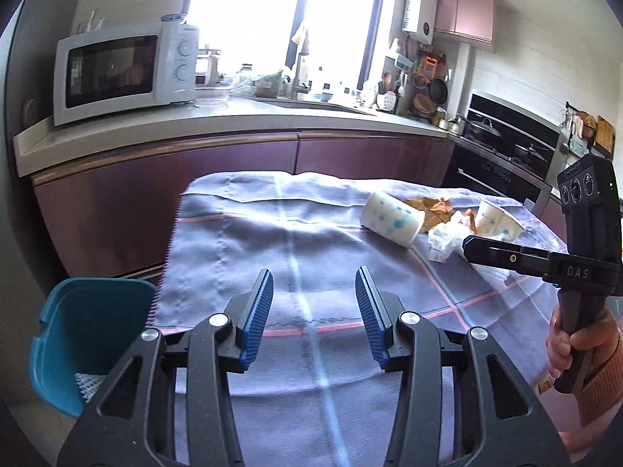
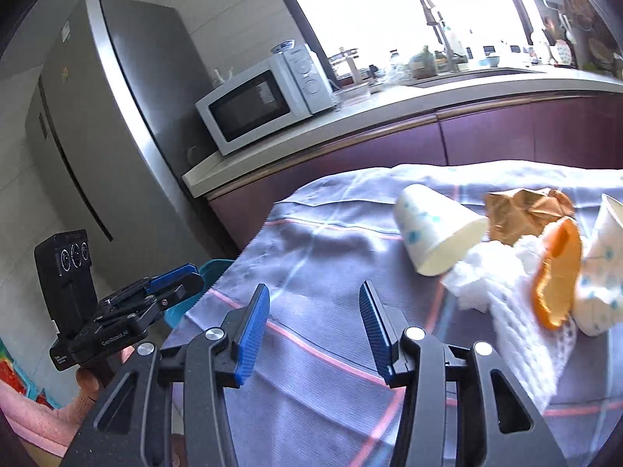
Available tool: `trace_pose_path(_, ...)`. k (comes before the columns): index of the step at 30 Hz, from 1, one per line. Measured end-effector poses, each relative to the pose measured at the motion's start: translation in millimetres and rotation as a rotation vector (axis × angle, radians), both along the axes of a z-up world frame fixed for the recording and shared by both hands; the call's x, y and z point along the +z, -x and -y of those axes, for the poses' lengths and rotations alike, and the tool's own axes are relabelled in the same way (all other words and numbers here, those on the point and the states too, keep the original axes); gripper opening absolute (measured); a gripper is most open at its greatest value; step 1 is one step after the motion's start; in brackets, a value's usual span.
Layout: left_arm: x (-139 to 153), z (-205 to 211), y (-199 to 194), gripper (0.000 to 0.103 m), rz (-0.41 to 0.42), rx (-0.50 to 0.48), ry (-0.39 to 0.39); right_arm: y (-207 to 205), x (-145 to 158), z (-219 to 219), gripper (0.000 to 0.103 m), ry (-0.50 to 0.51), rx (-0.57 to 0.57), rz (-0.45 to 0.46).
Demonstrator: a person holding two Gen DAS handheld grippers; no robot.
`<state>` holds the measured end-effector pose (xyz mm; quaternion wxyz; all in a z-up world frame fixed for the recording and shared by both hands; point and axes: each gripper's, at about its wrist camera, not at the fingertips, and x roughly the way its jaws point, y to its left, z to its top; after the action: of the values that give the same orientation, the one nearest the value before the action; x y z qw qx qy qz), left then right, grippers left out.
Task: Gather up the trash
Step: 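Move both tools back to the table and close the right tool on a paper cup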
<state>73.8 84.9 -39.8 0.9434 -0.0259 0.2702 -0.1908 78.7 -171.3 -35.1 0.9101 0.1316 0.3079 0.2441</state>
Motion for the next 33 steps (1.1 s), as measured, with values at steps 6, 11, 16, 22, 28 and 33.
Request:
trace_pose_path(6, -9.5, 51.1, -9.2, 0.042, -0.024, -0.074, -0.026, 15.8, -4.5, 52.5, 0.046, 0.004, -0.113, -0.001)
trace_pose_path(11, -9.6, 79.7, -24.6, 0.042, -0.029, -0.108, -0.045, 26.6, 3.0, 93.3, 0.046, 0.001, -0.209, 0.033)
trace_pose_path(16, -8.5, 105.7, -43.8, 0.042, -0.039, -0.124, -0.067, 29.4, 14.5, 124.7, 0.046, -0.004, -0.283, 0.074)
trace_pose_path(22, -12.1, 133.3, -67.2, 0.042, -0.062, -0.133, -0.096, 22.0, 20.3, 147.3, 0.046, 0.007, -0.33, 0.091)
trace_pose_path(28, -17.1, 151.4, -83.8, 0.041, -0.093, -0.14, -0.113, 11.5, 16.6, 171.9, 0.046, -0.008, -0.369, 0.072)
trace_pose_path(33, -21.8, 165.7, -89.4, 0.041, -0.1, -0.149, -0.144, -0.8, 9.8, 185.5, 0.041, -0.014, -0.385, 0.035)
